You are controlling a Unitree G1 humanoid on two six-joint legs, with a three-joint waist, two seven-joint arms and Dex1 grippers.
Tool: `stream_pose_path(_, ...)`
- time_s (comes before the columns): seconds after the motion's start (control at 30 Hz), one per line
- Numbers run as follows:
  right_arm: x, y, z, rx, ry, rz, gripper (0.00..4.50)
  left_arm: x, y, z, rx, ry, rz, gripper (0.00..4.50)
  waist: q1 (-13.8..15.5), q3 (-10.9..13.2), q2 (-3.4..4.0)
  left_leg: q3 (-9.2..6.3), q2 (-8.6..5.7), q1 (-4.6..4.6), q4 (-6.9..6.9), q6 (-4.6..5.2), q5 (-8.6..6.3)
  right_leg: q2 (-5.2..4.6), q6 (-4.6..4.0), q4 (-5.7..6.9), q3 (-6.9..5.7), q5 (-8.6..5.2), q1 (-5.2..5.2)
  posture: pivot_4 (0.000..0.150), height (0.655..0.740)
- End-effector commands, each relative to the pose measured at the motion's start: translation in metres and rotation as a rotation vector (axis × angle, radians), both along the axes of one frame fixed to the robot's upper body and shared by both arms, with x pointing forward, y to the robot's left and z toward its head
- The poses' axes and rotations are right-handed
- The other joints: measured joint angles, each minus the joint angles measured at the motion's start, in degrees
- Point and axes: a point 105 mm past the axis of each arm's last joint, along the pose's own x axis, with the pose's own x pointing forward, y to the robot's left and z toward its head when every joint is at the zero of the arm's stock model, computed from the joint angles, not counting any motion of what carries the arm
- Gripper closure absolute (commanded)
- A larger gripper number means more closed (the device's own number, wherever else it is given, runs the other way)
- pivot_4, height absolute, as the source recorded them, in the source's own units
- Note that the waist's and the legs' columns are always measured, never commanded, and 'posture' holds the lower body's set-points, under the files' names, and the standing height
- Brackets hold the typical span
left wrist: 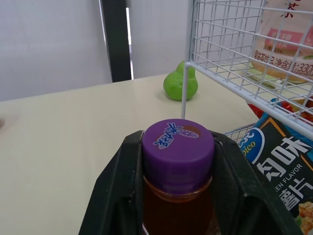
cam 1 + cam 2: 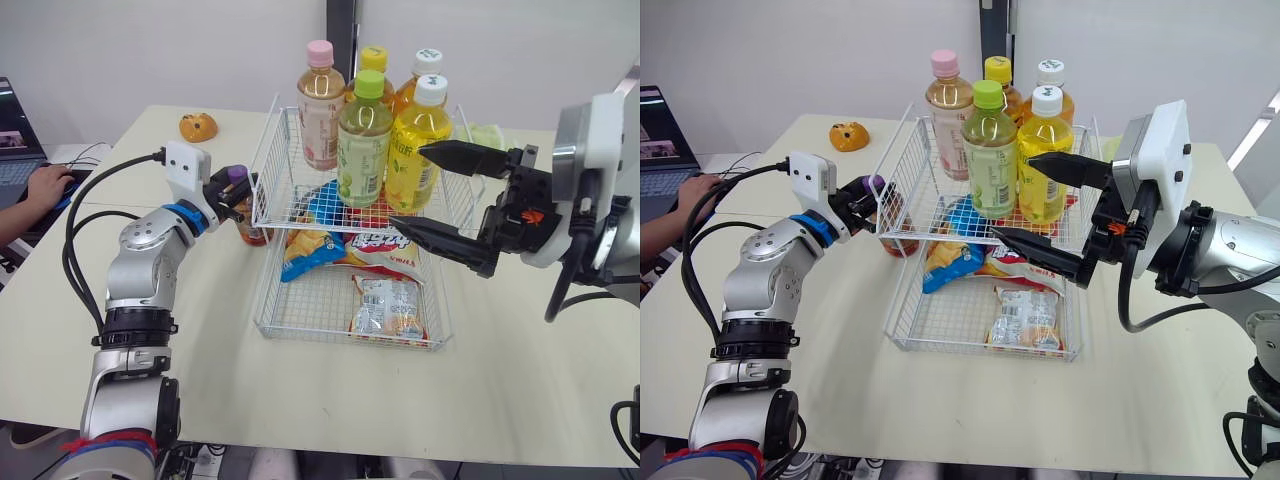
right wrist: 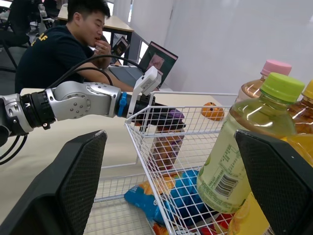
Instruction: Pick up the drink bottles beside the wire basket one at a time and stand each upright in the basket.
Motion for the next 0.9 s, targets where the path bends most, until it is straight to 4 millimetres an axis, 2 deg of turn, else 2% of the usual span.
stream_pose_path(0.03, -0.006, -0.001, 0.01, 0.014, -0.048, 0.009, 0.0, -0.008, 0.016, 0.018, 0.008, -0.061, 0.038, 3.14, -0.1, 0.0, 0.0, 0.0, 0.0, 0.0, 0.0, 0.0, 0.0, 0.0, 0.0, 0.0, 0.0, 0.0, 0.0, 0.15, 0.74)
stream_pose_path(0.1, -0.007, 0.0, 0.009, 0.015, -0.048, 0.017, 0.0, -0.015, 0.026, 0.033, 0.012, -0.094, 0.041, 3.14, -0.3, 0.0, 0.0, 0.0, 0.01, 0.01, -0.01, 0.0, 0.0, 0.0, 0.0, 0.0, 0.0, 0.0, 0.0, 0.15, 0.74)
stream_pose_path(0.17, -0.007, 0.001, 0.009, 0.016, -0.048, 0.024, 0.0, -0.023, 0.033, 0.057, 0.01, -0.14, 0.018, 3.14, -0.5, 0.0, 0.01, 0.0, 0.05, 0.0, -0.02, -0.02, 0.01, 0.03, 0.0, 0.01, 0.0, 0.0, -0.03, 0.15, 0.74)
stream_pose_path(0.3, -0.005, 0.003, 0.01, 0.03, -0.049, 0.043, 0.0, -0.037, 0.04, 0.115, 0.023, -0.21, -0.075, 3.14, -0.1, 0.2, -0.12, -0.03, 0.06, -0.1, -0.03, -0.03, 0.02, 0.04, 0.0, -0.02, -0.06, 0.0, -0.11, 0.15, 0.74)
stream_pose_path(0.43, -0.002, 0.004, 0.01, 0.035, -0.054, 0.046, 0.0, -0.06, 0.023, 0.171, 0.037, -0.255, -0.263, 3.14, 0.8, 0.2, -0.15, -0.05, 0.01, -0.23, 0.01, -0.02, 0.0, 0.01, 0.05, -0.29, -0.12, 0.02, -0.09, 0.15, 0.74)
stream_pose_path(0.5, 0.0, 0.004, 0.01, 0.035, -0.057, 0.047, 0.0, -0.073, 0.007, 0.203, 0.045, -0.286, -0.371, 3.14, 1.2, 0.2, -0.15, -0.05, -0.02, -0.32, 0.0, 0.03, -0.04, 0.0, 0.1, -0.46, -0.15, 0.05, -0.08, 0.15, 0.74)
stream_pose_path(0.57, 0.001, 0.005, 0.009, 0.034, -0.06, 0.05, 0.0, -0.084, -0.006, 0.225, 0.053, -0.31, -0.448, 3.14, 1.6, 0.2, -0.13, -0.13, -0.03, -0.49, 0.06, 0.05, -0.05, 0.0, 0.1, -0.53, -0.27, 0.05, -0.14, 0.15, 0.74)
stream_pose_path(0.7, 0.003, 0.006, 0.008, 0.034, -0.067, 0.049, 0.0, -0.096, -0.035, 0.247, 0.048, -0.325, -0.596, 3.14, 1.4, 0.2, -0.07, -0.13, -0.04, -0.47, 0.06, 0.07, -0.06, -0.01, 0.11, -0.49, -0.27, 0.05, -0.16, 0.15, 0.74)
stream_pose_path(0.77, 0.003, 0.007, 0.008, 0.036, -0.072, 0.044, 0.0, -0.099, -0.048, 0.247, 0.039, -0.307, -0.671, 3.14, 1.4, 0.3, -0.02, -0.15, -0.03, -0.46, 0.06, 0.07, -0.05, 0.0, 0.11, -0.45, -0.27, 0.05, -0.16, 0.15, 0.74)
stream_pose_path(0.9, 0.003, 0.005, 0.007, 0.04, -0.079, 0.026, 0.0, -0.092, -0.069, 0.231, 0.065, -0.265, -0.737, 3.14, 1.2, 0.3, 0.02, -0.16, -0.02, -0.45, 0.1, 0.07, -0.04, 0.0, 0.1, -0.39, -0.26, 0.05, -0.16, 0.15, 0.74)
